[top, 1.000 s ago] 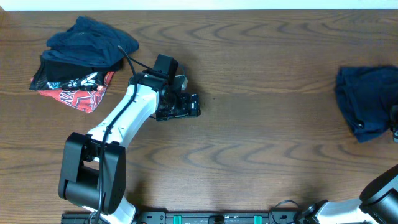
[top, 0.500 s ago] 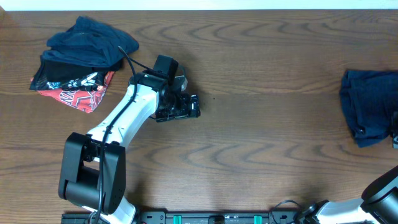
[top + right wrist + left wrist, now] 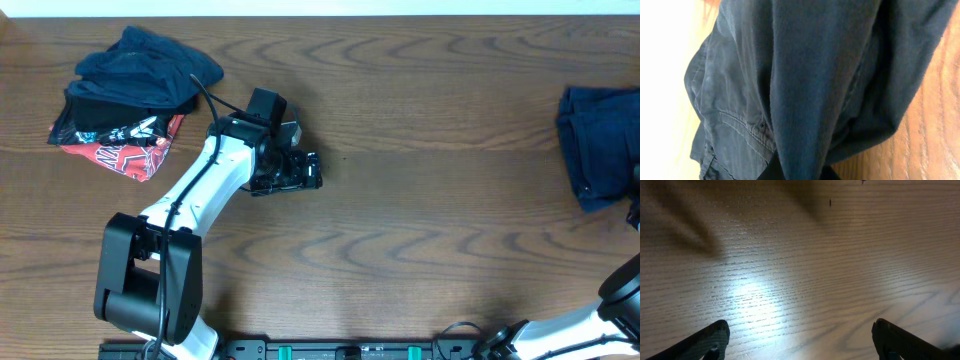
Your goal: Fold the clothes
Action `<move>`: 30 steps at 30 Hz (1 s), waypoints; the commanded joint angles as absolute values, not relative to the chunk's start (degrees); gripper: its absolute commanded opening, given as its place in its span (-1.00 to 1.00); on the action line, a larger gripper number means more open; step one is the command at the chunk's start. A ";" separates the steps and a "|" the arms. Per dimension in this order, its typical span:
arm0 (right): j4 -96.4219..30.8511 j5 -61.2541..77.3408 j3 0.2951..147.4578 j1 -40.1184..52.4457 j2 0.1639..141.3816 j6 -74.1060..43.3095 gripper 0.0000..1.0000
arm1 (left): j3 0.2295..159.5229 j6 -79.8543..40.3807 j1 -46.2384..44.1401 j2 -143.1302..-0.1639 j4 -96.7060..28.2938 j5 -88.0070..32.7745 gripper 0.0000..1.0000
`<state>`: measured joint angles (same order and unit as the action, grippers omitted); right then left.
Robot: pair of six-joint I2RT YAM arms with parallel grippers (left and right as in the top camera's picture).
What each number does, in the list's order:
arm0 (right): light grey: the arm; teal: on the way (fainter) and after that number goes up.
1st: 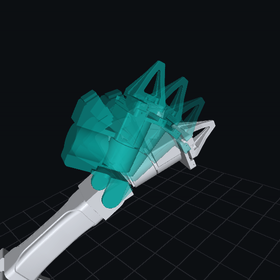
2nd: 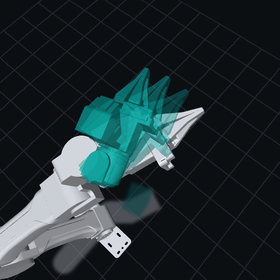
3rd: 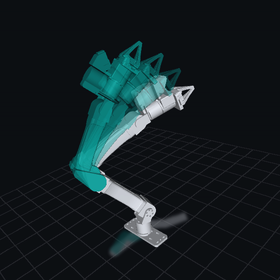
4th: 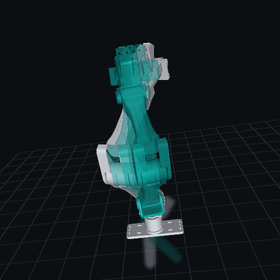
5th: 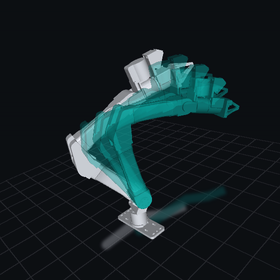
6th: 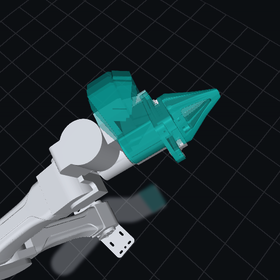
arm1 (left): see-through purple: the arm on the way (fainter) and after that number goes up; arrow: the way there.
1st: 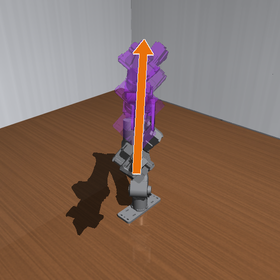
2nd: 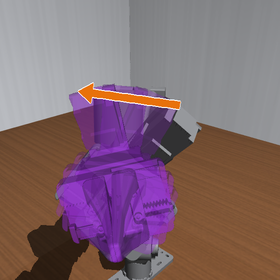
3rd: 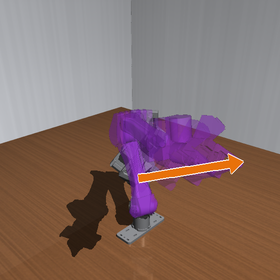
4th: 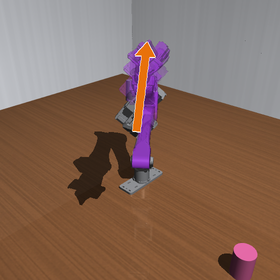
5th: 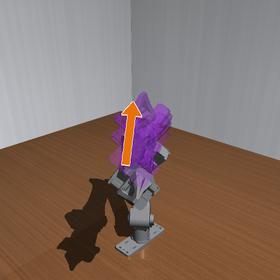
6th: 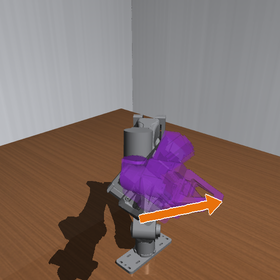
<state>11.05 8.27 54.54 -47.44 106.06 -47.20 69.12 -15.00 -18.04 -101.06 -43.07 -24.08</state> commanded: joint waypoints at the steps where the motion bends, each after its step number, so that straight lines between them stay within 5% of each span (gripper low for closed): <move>1: 13.06 8.38 54.54 -47.35 107.39 -47.77 -0.93 | 68.71 -14.70 -17.80 -101.47 -43.24 -24.62 0.85; 4: 13.61 8.51 54.54 -47.18 108.03 -47.75 -0.79 | 68.71 -14.70 -17.80 -101.47 -43.27 -24.62 0.86; 7: 13.04 11.07 54.52 -47.22 108.03 -47.70 0.06 | 68.71 -14.70 -17.80 -101.47 -43.27 -24.62 0.85; 9: 12.05 14.63 54.52 -47.68 107.98 -47.68 0.96 | 68.71 -14.70 -17.80 -101.47 -43.27 -24.62 0.85; 17: -11.92 11.60 54.52 -50.76 105.62 -47.75 0.98 | 68.71 -14.68 -17.80 -101.47 -43.22 -24.62 0.85; 30: -22.02 9.87 54.54 -46.59 89.78 -31.97 0.99 | 68.71 -14.66 -17.80 -101.47 -42.59 -23.27 0.86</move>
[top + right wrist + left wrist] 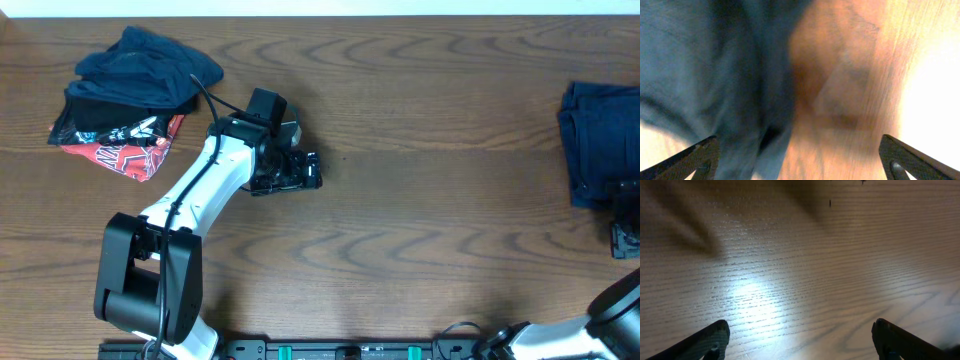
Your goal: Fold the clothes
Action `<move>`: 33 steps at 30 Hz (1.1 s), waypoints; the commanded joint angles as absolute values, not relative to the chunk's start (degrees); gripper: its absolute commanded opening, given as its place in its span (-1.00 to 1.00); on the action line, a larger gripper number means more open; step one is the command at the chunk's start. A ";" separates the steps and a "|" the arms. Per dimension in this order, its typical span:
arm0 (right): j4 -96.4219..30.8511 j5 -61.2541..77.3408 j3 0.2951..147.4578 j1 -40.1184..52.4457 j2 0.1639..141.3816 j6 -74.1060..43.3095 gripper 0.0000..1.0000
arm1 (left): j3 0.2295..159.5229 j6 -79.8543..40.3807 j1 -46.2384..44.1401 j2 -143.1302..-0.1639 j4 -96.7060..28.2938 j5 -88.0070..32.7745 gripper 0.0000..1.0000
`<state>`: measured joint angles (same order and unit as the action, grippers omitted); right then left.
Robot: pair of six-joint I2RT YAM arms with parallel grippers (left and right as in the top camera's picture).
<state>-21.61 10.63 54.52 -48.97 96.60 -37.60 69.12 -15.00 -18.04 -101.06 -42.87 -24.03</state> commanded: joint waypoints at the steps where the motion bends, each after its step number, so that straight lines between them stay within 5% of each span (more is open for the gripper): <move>1: -22.44 9.89 54.54 -45.84 88.14 -31.00 0.99 | 68.71 -14.66 -17.80 -101.47 -42.52 -22.76 0.86; 11: -29.23 11.46 54.54 -25.28 76.93 -16.86 0.98 | 68.71 -14.70 -17.34 -101.47 -42.30 -3.90 0.97; 20: -28.97 -2.15 54.54 -7.84 76.95 -10.52 0.98 | 68.93 -14.94 -9.87 -101.47 -46.30 -2.92 0.96; 33: -38.65 -1.48 54.94 -3.25 72.71 -13.17 0.98 | 67.85 -14.98 -2.74 -91.79 -57.54 -2.94 0.96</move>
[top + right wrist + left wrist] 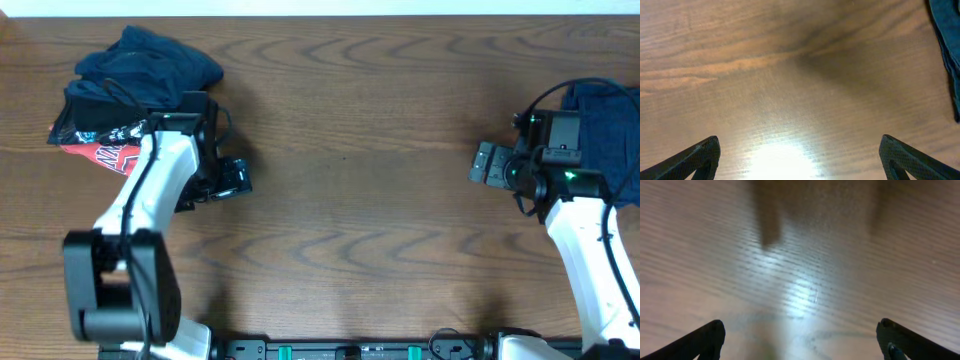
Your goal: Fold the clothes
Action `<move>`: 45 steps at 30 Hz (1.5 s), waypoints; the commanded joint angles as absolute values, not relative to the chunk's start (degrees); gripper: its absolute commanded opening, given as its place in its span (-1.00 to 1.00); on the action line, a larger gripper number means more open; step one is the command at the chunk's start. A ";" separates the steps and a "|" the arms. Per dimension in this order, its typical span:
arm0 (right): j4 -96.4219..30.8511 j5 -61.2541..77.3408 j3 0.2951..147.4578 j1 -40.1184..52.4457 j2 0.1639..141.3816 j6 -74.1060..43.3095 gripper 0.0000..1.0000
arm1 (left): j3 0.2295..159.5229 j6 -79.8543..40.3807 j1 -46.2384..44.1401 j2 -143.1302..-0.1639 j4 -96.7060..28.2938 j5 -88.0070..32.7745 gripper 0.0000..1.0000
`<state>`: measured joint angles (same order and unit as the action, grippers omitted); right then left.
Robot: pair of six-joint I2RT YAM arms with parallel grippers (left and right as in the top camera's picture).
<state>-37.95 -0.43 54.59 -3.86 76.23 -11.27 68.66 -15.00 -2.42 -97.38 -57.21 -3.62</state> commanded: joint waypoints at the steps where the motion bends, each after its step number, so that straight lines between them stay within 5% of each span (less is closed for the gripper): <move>1: -39.24 -1.48 54.94 -3.25 71.24 -13.26 0.98 | 67.51 -14.57 -3.09 -89.71 -57.30 -2.94 0.96; 19: -40.07 -6.68 38.98 -3.25 33.56 -15.03 0.98 | 46.15 -15.14 -5.98 -37.52 -43.81 -2.92 0.96; 45: -45.80 -10.50 37.30 -3.36 33.10 -9.32 0.99 | 46.15 -15.14 -5.98 -33.63 -44.05 -2.94 0.96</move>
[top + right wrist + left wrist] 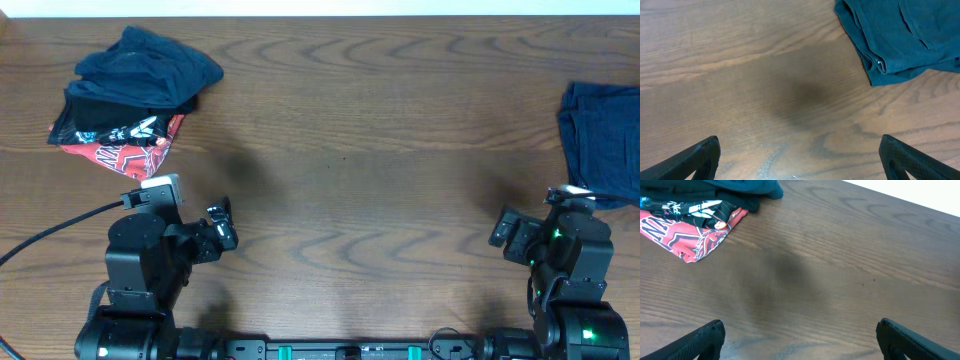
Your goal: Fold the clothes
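Observation:
A pile of unfolded clothes (130, 90) lies at the table's far left: dark blue and black garments over a red printed one (687, 227). Folded dark blue trousers (600, 130) rest at the far right edge, and their corner (900, 35) shows in the right wrist view. My left gripper (218, 228) hangs open over bare wood near the front left, empty. My right gripper (508, 232) is open too, near the front right, with nothing between its fingers.
The brown wooden table (380, 150) stretches between the two heaps. A black cable (50, 240) runs from the left arm's base toward the left edge. A rail (350, 350) with green clips lies along the front edge.
Both arms have drawn back toward the front edge. The left gripper was beside the clothes pile and now hangs near the front left. The right one was left of the trousers and now hangs front right.
At first the left arm reached to mid-table, open, while the right gripper was at the blue trousers at the far right. The trousers then lay free with the right gripper open. Then the left gripper was near the pile, the right one inward; now both are back.

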Action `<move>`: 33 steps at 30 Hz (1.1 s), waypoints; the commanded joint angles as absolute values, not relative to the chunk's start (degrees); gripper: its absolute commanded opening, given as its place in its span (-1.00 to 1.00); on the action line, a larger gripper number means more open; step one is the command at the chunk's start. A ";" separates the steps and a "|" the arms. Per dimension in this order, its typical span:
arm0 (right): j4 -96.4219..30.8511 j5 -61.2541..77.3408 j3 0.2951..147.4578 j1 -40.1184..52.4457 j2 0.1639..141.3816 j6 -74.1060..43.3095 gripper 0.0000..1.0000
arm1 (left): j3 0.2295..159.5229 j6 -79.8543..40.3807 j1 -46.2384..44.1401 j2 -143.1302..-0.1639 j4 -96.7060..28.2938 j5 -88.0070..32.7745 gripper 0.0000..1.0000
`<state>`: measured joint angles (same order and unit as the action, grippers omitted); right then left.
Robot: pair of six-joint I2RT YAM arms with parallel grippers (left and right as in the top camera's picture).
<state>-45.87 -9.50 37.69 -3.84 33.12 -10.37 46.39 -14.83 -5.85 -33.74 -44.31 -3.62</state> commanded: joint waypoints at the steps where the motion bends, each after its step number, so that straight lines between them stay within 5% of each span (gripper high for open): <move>1: -45.19 -9.78 37.30 -3.36 33.12 -9.30 0.98 | 46.15 -15.11 -5.98 -33.63 -44.05 -2.94 0.96; 21: -18.06 -3.11 10.79 -3.36 3.40 -5.02 0.98 | 46.15 -15.11 -5.98 -33.63 -44.05 -2.94 0.96; 33: -1.58 -2.52 2.68 -3.31 0.27 -0.30 0.99 | 46.15 -15.14 -5.98 -33.63 -44.05 -2.94 0.96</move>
<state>-4.23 -3.11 4.91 -3.84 0.69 -2.42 46.30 -15.00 -5.85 -33.74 -44.31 -3.62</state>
